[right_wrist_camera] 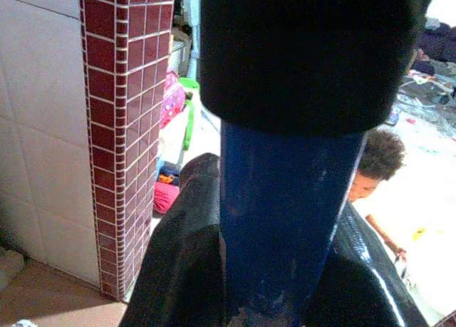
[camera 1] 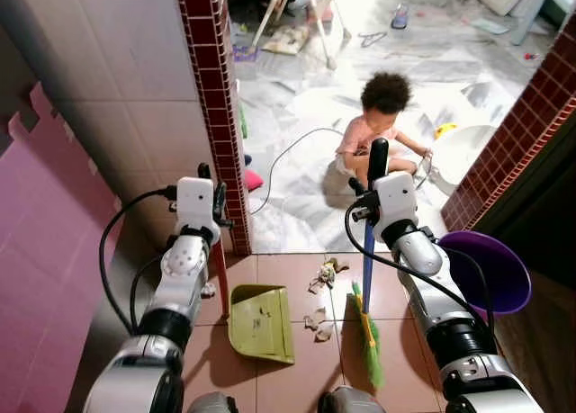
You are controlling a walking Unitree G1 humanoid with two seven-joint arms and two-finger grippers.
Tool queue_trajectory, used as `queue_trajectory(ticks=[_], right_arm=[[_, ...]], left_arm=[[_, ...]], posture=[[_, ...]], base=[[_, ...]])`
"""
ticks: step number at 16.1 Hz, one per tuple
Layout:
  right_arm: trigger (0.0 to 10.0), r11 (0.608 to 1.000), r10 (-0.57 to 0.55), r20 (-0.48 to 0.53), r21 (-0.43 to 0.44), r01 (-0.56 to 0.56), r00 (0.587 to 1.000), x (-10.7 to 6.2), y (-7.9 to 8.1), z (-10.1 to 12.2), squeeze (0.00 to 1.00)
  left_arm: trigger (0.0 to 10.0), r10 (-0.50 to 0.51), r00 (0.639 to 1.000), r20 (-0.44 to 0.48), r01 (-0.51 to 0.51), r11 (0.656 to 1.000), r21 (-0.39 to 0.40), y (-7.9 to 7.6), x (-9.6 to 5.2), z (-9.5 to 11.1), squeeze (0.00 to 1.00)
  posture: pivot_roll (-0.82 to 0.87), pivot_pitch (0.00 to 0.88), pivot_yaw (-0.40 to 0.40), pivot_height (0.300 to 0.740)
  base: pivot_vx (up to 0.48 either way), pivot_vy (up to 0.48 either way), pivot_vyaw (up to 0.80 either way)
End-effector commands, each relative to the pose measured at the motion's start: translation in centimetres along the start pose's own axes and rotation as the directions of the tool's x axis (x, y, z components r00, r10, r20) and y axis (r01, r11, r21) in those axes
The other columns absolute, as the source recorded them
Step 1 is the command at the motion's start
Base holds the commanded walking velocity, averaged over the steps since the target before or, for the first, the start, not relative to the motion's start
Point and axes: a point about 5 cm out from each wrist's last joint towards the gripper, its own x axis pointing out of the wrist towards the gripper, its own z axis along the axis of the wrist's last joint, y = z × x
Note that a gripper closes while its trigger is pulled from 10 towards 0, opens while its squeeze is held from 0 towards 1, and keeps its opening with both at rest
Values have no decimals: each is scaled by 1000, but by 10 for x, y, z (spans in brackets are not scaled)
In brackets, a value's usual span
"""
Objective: Sweep floor
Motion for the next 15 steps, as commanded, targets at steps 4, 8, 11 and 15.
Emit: queue_trajectory(ticks=[4, 8, 11, 15], right_arm=[[10000, 1000, 5, 54, 18, -6, 999, 8, 6, 13, 0], [10000, 966, 12, 66, 258, -28, 998, 19, 32, 22, 0], [10000, 906, 11, 74, 422, -41, 997, 21, 37, 29, 0], [10000, 901, 51, 80, 426, -81, 995, 13, 20, 30, 0]], left_arm=[[10000, -30, 1000, -1, 30, 1000, -6, -14, 6, 2, 0], [10000, -44, 999, -12, 44, 999, -12, -23, 8, 1, 0], [10000, -50, 999, -11, 50, 999, -15, -24, 8, 0, 0], [10000, -50, 999, -20, 50, 999, -8, -22, 8, -1, 0]], posture=[[-182, 81, 13, 740], [-171, 81, 18, 740], [-175, 76, 25, 740], [-186, 63, 36, 740]], base=[[0, 0, 0], [0, 0, 0], [0, 0, 0], [0, 0, 0]])
